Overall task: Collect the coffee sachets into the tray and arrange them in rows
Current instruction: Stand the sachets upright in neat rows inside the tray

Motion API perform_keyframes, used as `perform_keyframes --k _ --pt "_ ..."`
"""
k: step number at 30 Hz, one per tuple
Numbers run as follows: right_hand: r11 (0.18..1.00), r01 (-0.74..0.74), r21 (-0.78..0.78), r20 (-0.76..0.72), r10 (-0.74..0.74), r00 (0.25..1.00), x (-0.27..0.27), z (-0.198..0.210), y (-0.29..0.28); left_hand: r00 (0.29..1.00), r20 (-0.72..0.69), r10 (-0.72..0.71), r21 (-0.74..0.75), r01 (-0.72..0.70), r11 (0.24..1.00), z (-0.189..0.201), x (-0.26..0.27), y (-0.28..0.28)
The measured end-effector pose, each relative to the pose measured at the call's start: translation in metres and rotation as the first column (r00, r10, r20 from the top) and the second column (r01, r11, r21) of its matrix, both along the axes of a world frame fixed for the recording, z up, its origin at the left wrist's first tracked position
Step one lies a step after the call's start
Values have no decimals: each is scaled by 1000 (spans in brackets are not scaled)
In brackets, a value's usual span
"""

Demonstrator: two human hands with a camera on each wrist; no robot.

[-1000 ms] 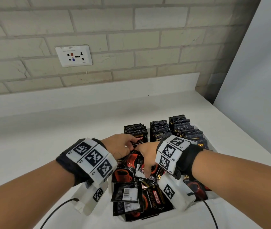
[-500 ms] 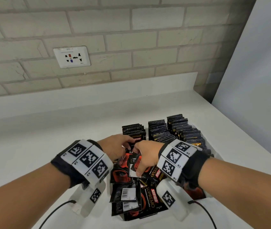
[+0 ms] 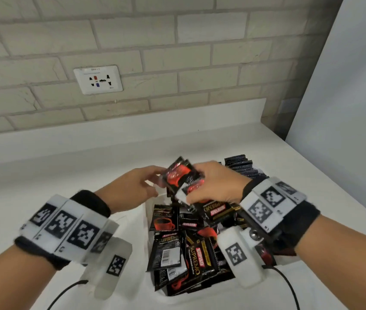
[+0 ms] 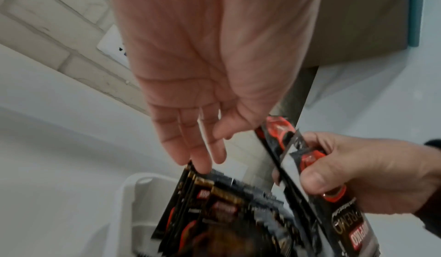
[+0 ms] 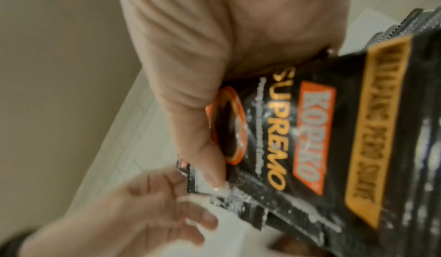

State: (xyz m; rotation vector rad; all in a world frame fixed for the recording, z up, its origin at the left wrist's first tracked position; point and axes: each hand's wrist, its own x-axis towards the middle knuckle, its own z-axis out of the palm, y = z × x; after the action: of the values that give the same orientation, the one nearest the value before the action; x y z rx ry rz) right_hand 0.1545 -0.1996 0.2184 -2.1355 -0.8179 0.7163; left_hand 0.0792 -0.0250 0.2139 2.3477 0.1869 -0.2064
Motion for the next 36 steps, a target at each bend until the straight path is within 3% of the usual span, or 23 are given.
perform_keyframes --k 3,7,11,15,18,21,23,26,31,36 --pt "959 158 236 -94 -140 986 3 18 -19 991 108 78 -85 -69 994 8 -15 2" --pt "813 363 454 -336 -221 915 6 25 -48 957 240 163 -204 -114 972 14 -36 -4" --pt "682 517 517 -604 -138 785 -2 12 -68 940 274 201 -343 -100 934 11 -53 -27" --pt "666 558 495 -692 -86 716 -22 -8 -74 969 226 105 -365 -16 931 3 -59 -57" --pt "645 570 509 -695 -82 714 -30 -19 -80 961 258 101 -208 -47 977 -5 -58 -71" --pt "572 609 549 -699 -84 710 -31 -21 -97 961 273 -46 139 8 990 -12 -55 -76" --pt "525 645 556 -709 -106 697 -29 -18 -113 965 217 -151 383 58 922 -14 -50 -72" --pt "453 669 589 -690 -148 709 -30 -11 -136 966 160 -201 594 68 801 -14 -39 -62" --pt "361 669 649 -641 -213 737 -36 -6 -162 957 51 -285 770 144 621 -19 -14 -63" --pt "364 671 646 -650 -200 733 -39 -13 -168 939 -97 -331 848 252 466 -35 11 -79"
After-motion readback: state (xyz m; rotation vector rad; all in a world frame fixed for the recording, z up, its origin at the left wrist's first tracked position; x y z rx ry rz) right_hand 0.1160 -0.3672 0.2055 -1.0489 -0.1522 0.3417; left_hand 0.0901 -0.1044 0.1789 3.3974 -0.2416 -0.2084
